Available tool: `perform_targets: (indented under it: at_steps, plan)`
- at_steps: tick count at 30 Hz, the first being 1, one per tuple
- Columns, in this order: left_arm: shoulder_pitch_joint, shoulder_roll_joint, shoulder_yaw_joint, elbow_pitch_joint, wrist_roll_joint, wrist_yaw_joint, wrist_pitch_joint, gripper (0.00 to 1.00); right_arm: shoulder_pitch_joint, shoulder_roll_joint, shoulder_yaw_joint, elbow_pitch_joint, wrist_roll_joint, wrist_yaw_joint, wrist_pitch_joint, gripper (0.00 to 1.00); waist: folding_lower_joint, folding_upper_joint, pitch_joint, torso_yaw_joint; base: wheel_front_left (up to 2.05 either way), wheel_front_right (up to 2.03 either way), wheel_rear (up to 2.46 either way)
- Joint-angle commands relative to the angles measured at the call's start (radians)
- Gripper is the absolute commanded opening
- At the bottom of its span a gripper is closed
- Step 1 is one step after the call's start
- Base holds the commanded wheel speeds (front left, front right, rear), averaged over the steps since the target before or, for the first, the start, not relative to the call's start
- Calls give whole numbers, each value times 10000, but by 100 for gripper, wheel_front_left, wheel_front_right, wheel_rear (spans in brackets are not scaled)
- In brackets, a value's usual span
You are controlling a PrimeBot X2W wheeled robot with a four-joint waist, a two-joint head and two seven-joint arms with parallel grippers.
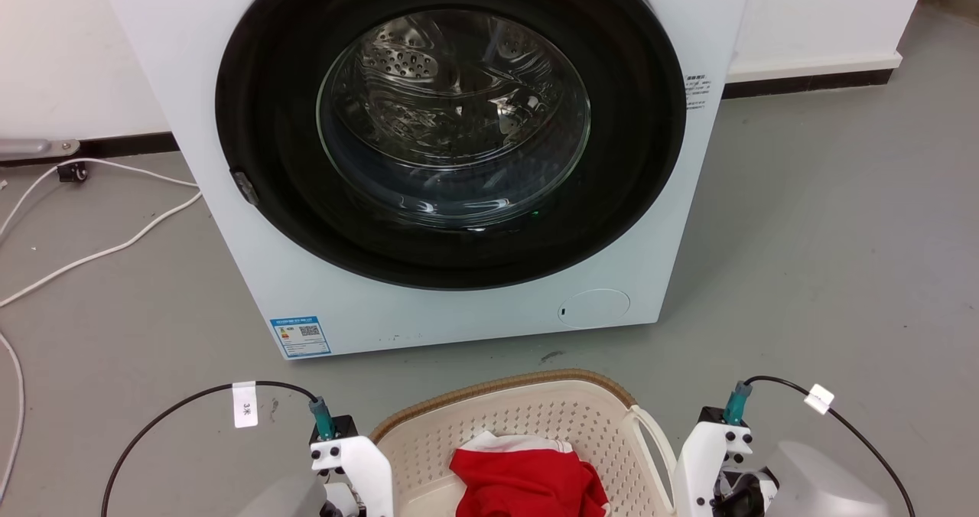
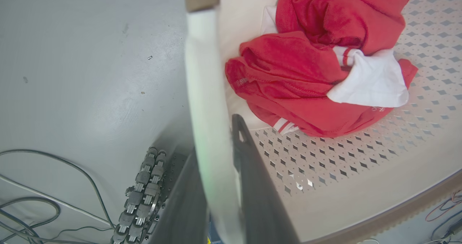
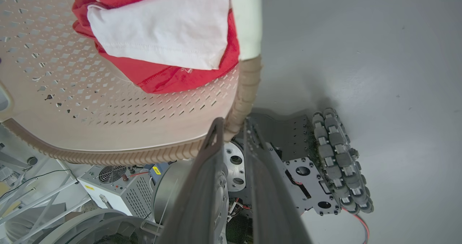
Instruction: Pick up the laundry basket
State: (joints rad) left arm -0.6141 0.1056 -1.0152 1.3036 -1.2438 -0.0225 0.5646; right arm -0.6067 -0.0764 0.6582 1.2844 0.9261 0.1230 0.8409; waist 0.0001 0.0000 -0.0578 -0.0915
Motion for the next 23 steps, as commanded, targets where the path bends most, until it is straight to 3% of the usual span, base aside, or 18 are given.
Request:
perform_targets:
  at_steps: [1,23]
  plan:
    - [-42,-544,45,-261,-132,-248,-18,0,-125,476,34,-185,192,142,-51,0,-1,0,-2,-3,0,0,0]
    - [-13,-579,39,-270,-177,-279,-47,0,-187,488,417,-129,628,142,-146,0,-1,0,24,-12,0,0,0]
